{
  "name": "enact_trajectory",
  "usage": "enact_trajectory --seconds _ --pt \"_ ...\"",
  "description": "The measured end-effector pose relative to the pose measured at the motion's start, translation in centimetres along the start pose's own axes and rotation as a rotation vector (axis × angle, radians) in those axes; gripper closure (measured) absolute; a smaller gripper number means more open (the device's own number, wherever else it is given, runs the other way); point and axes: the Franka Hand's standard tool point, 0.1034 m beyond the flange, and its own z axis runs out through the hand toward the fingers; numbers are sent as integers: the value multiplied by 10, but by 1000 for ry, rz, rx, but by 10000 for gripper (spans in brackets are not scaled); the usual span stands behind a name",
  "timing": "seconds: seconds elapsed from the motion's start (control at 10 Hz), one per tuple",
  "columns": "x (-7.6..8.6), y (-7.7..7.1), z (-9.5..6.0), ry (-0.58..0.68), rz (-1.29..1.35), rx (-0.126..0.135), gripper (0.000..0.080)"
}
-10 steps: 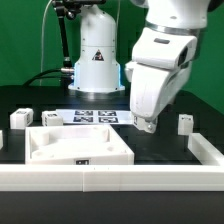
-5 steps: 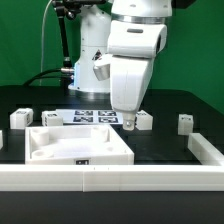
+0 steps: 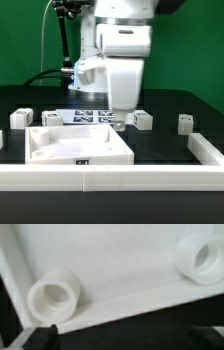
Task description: Assemble one leg
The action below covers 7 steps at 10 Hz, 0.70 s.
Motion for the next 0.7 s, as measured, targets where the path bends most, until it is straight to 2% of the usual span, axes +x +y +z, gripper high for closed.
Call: enact_trajectory --seconds 0.1,0.3,0.7 --pt "-8 -2 2 -8 -58 -1 150" --pt "-26 -5 6 -32 -133 -28 150" --pt "-27 -6 7 -34 -123 -24 150"
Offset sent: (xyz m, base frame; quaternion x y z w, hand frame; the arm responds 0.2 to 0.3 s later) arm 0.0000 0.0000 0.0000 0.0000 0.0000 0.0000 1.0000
